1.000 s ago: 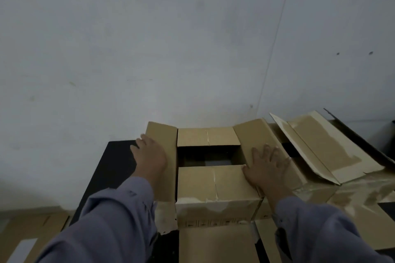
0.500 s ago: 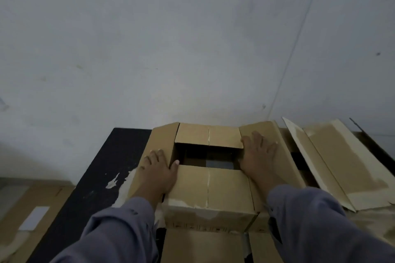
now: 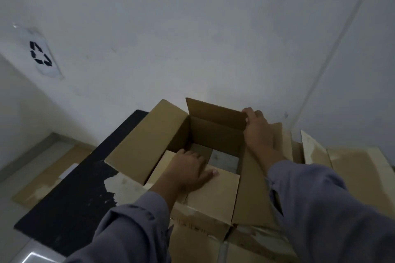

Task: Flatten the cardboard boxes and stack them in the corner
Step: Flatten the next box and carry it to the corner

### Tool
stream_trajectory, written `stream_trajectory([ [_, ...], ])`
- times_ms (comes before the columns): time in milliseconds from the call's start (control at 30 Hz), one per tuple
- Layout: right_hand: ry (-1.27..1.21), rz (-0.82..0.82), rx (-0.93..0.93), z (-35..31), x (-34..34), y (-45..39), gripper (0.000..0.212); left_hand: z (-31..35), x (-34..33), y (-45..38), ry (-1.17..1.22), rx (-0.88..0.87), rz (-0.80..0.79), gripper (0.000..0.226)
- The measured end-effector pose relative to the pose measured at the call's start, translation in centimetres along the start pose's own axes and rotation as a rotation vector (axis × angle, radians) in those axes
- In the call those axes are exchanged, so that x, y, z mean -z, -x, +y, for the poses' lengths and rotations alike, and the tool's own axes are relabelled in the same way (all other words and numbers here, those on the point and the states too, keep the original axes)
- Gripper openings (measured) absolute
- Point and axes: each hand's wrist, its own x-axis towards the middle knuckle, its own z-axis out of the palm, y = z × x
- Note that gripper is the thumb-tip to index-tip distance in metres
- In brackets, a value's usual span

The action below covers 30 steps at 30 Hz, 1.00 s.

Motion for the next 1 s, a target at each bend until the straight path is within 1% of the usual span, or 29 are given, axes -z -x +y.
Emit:
stream_trajectory([
  [100, -0.042, -0.021, -0.042, 0.4, 0.4, -1.1, 0.038, -0.9, 0.9, 0.4, -0.011, 0.022, 0.079, 0.073],
  [233, -0.052, -0.088, -0.055, 0.6, 0.9, -1.9, 0.04, -2.8, 3.3, 1.2, -0.082, 0.036, 0.176, 0.073],
  [400, -0.038, -0.096, -0.107, 1.0, 1.6, -1.5, 0.035, -7.1, 4.1, 3.4, -0.131, 0.151, 0.324, 0.076],
  [500, -0.03, -0.133, -0.132, 1.3, 2.2, -1.8, 0.032, -10.0, 3.9, 4.9, -0.125, 0.223, 0.328, 0.071],
  [600, -0.011, -0.17, -0.154, 2.0, 2.8, -2.0, 0.029, -12.2, 3.6, 5.3, -0.138, 0.269, 0.38, 0.072],
  [667, 0.006, -0.17, -0.183, 2.5, 3.2, -1.7, 0.028, -13.9, 3.3, 5.0, -0.146, 0.318, 0.401, 0.068],
  [767, 0.026, -0.118, -0.196, 3.0, 3.4, -0.8, 0.028, -15.8, 2.4, 4.1, -0.194, 0.41, 0.411, 0.054],
  [867, 0.014, -0.014, -0.234, 2.5, 2.9, 0.3, 0.032, -16.4, 2.0, 3.4, -0.171, 0.481, 0.42, 0.052],
  [933, -0.032, 0.081, -0.318, 2.0, 2.4, 0.9, 0.033, -16.6, 1.7, 2.9, -0.071, 0.524, 0.341, 0.05],
  [1000, -0.121, 0.154, -0.436, 1.3, 2.1, 1.5, 0.033, -17.2, 1.3, 2.7, 0.053, 0.519, 0.261, 0.052],
])
